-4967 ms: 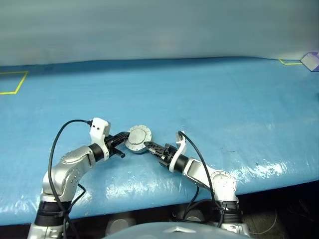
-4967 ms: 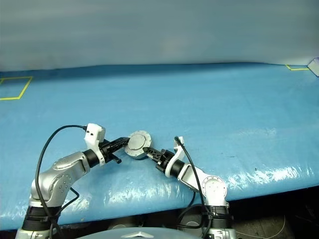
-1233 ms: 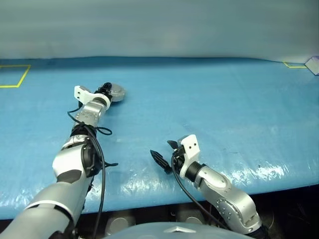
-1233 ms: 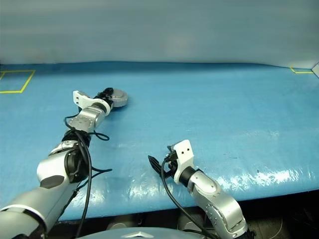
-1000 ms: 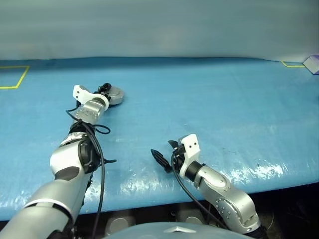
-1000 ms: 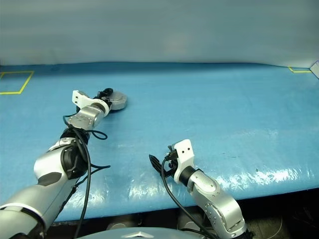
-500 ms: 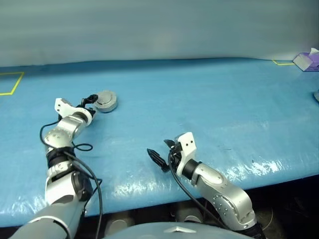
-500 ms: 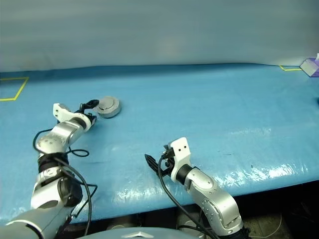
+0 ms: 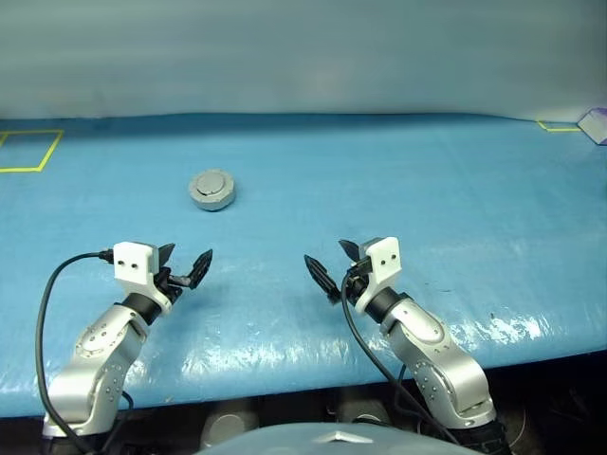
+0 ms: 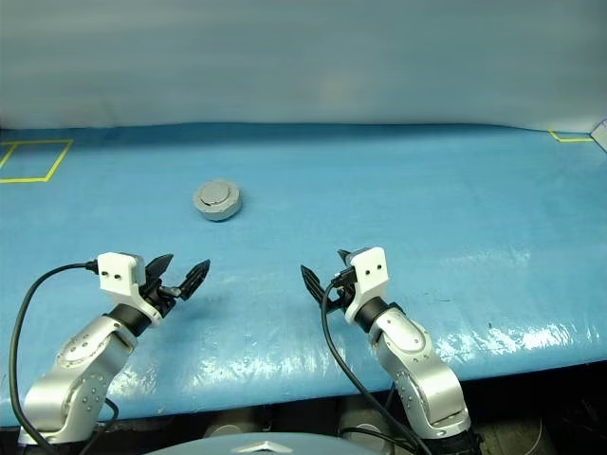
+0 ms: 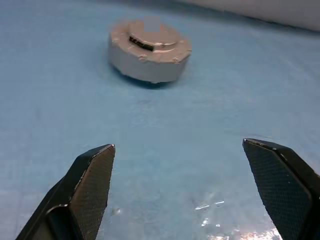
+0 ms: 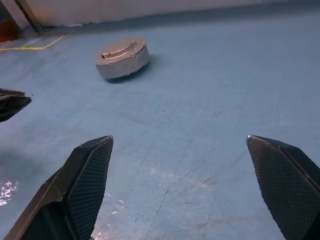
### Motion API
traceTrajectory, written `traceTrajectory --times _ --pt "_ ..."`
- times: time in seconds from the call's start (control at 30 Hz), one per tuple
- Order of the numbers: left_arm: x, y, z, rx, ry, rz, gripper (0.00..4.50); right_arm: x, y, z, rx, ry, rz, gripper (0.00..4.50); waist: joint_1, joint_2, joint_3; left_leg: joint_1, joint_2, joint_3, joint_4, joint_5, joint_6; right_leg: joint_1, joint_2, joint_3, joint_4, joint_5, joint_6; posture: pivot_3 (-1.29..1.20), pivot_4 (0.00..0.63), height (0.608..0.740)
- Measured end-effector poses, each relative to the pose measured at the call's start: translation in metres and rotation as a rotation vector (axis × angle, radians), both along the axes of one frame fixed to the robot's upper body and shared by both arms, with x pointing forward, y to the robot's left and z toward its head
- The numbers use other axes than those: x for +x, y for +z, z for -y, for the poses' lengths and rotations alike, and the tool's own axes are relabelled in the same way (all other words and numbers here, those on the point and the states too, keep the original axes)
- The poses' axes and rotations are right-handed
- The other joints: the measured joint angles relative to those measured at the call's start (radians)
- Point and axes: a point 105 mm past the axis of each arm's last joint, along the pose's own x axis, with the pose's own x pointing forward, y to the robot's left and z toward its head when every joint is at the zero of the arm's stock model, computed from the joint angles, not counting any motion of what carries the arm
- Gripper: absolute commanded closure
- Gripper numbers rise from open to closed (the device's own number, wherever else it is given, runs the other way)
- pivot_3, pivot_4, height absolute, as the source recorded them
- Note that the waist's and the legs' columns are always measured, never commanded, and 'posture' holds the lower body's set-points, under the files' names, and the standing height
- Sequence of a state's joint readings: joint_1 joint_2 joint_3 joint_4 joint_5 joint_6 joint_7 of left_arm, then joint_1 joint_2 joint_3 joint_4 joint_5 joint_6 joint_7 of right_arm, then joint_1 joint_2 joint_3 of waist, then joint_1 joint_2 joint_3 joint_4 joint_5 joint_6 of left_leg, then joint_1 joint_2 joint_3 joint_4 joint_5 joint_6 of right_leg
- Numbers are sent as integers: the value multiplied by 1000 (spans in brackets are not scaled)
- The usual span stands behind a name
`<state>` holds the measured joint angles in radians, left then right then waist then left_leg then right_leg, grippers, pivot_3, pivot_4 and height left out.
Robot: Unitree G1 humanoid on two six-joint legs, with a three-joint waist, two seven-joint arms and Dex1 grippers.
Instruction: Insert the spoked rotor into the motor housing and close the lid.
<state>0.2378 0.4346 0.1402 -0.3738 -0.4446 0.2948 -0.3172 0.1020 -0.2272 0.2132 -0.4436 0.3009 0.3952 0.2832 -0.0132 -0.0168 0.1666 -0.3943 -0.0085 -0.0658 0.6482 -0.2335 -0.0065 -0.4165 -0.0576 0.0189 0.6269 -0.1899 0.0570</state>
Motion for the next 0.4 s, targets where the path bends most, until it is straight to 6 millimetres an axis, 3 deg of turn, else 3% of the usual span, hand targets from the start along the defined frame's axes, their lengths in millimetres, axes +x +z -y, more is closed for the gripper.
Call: traceTrajectory --times 0.13,0.23,0.4 --pt "-11 -1 20 61 -55 120 29 -6 -13 -1 -103 48 41 0 0 0 0 0 0 1 -1 0 1 0 0 0 0 0 0 0 150 740" --pt "-20 -10 33 52 -81 141 29 -8 -22 -2 -81 26 14 0 0 0 0 0 1 1 -1 0 1 -1 0 0 0 0 0 0 150 740" --pt "-22 -12 35 35 -49 165 29 -9 -24 -1 -26 -36 1 0 -1 0 0 -1 4 0 1 0 1 -1 0 -1 0 0 0 0 150 740"
